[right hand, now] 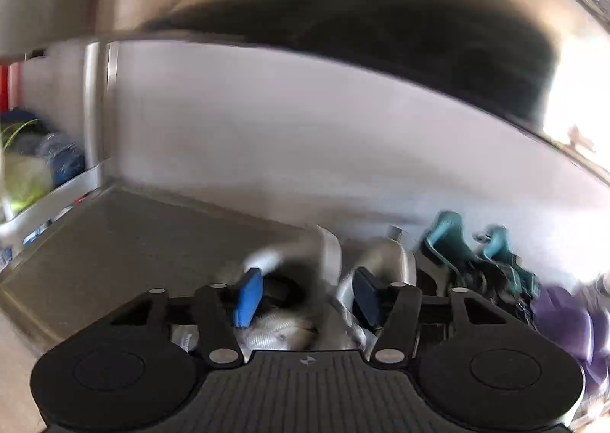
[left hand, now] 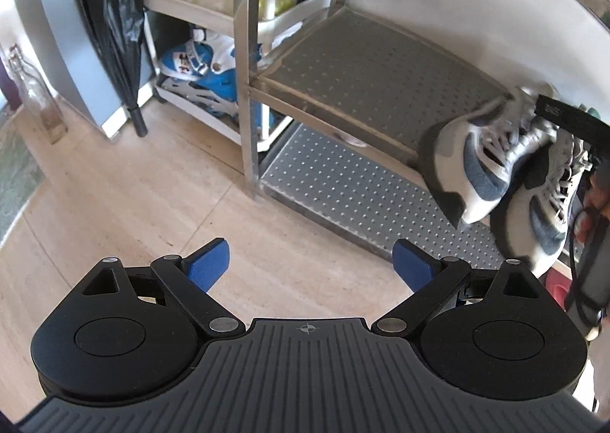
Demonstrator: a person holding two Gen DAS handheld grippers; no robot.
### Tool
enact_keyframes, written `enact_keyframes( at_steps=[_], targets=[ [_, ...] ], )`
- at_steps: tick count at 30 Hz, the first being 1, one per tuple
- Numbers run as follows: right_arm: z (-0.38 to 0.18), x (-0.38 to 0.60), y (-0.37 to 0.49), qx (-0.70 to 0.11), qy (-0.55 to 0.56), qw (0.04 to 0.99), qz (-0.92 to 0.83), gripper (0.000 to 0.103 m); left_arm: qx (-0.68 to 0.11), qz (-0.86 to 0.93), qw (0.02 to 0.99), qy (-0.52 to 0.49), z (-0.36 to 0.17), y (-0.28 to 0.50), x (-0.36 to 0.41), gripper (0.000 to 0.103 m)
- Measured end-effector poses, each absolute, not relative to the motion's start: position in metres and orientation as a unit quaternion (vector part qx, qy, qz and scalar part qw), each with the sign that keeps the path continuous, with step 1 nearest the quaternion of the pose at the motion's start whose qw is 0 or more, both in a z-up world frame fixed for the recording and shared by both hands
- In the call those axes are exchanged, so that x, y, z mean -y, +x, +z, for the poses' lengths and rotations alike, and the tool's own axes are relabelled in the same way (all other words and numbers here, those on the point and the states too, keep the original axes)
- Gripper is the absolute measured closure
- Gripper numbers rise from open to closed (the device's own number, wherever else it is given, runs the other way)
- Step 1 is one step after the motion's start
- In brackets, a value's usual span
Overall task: Organize scattered shoes
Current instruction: 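Carry the white-black sneakers onto the shelf beside the black-teal pair, then open the right tool and push the white-black sneakers into line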
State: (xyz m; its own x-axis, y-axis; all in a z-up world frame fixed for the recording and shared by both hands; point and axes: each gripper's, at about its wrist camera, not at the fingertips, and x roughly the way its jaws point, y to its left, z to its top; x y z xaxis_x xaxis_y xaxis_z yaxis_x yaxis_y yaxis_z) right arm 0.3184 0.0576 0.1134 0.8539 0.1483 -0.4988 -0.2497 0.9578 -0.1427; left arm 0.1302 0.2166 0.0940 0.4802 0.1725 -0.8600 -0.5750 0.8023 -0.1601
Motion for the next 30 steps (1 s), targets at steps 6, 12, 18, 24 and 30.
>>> enact_keyframes(
  at_steps=[6, 12, 18, 24, 30],
  targets=[
    [0.135, -0.012, 0.262, -0.275, -0.093, 0.948, 0.132, 0.024, -0.455, 0.204, 0.840, -0.212, 0.100, 0.127, -0.197, 0.007],
    [0.118, 0.045, 0.212, -0.325, -0.020, 0.933, 0.152, 0.019, -0.465, 0.206, 0.833, -0.218, 0.096, 0.135, -0.182, 0.007],
    [0.068, 0.047, 0.213, -0.347, 0.051, 0.918, 0.184, 0.018, -0.441, 0.194, 0.846, -0.230, 0.120, 0.140, -0.162, 0.007],
    [0.052, 0.013, 0.217, -0.331, -0.003, 0.926, 0.183, 0.009, -0.447, 0.199, 0.846, -0.213, 0.113, 0.159, -0.150, 0.006],
    [0.039, -0.003, 0.234, -0.350, -0.028, 0.923, 0.159, 0.009, -0.463, 0.208, 0.837, -0.205, 0.101, 0.166, -0.151, 0.006]
  ],
)
